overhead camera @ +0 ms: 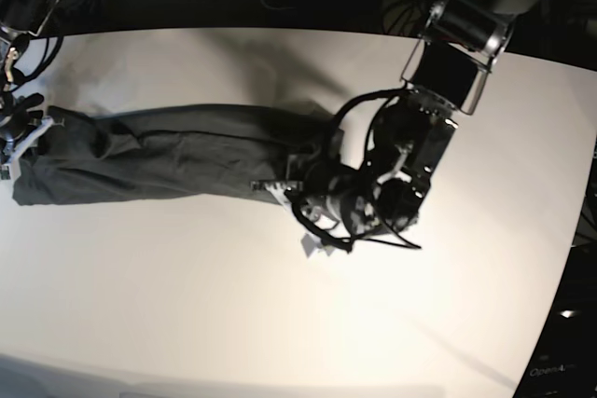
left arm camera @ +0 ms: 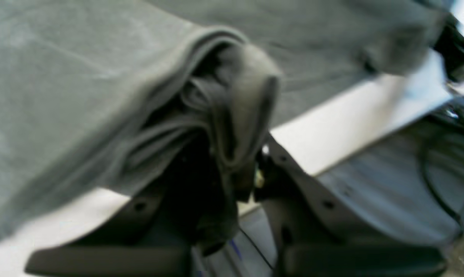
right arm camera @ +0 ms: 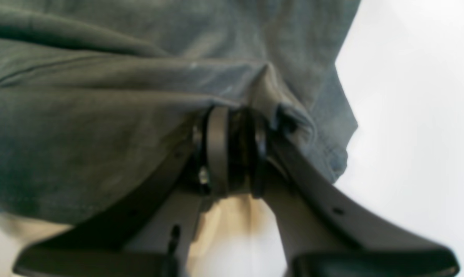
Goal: Fold the T-shirt properly
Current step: 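Lift the strip end with the left gripper toward the right gripper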
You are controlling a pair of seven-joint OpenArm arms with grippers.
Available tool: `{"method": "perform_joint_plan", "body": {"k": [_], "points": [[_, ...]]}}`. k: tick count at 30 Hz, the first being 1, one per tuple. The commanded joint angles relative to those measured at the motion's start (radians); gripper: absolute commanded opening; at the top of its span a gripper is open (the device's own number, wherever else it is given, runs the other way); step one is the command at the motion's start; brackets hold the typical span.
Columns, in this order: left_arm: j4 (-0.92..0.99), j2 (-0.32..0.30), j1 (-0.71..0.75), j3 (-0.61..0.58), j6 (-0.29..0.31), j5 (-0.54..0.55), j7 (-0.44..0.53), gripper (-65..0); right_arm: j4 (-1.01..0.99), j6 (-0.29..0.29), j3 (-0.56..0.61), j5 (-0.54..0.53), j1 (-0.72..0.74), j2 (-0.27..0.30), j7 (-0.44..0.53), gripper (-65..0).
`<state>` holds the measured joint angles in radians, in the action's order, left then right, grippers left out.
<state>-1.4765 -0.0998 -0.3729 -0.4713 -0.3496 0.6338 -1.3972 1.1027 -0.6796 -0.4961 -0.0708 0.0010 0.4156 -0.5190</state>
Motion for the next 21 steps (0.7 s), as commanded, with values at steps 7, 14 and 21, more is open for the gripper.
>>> {"method": "perform_joint_plan", "body": {"k": [7, 14, 21], "points": [[-0.108, 0.007, -0.028, -0.132, -0.024, -0.174, 0.001, -61.8, -0.006, -0.019, 0.003, 0.041, -0.016, 0.001, -0.086, -57.5], [-0.131, 0.016, -0.034, -0.275, -0.021, -0.331, 0.001, -61.8, -0.006, -0.019, 0.003, 0.041, -0.017, 0.001, -0.086, -57.5], [-0.099, 0.027, -0.084, -0.453, -0.015, -0.587, 0.001, -61.8, -0.006, -0.019, 0.004, 0.041, -0.017, 0.001, -0.086, -57.5]]}}
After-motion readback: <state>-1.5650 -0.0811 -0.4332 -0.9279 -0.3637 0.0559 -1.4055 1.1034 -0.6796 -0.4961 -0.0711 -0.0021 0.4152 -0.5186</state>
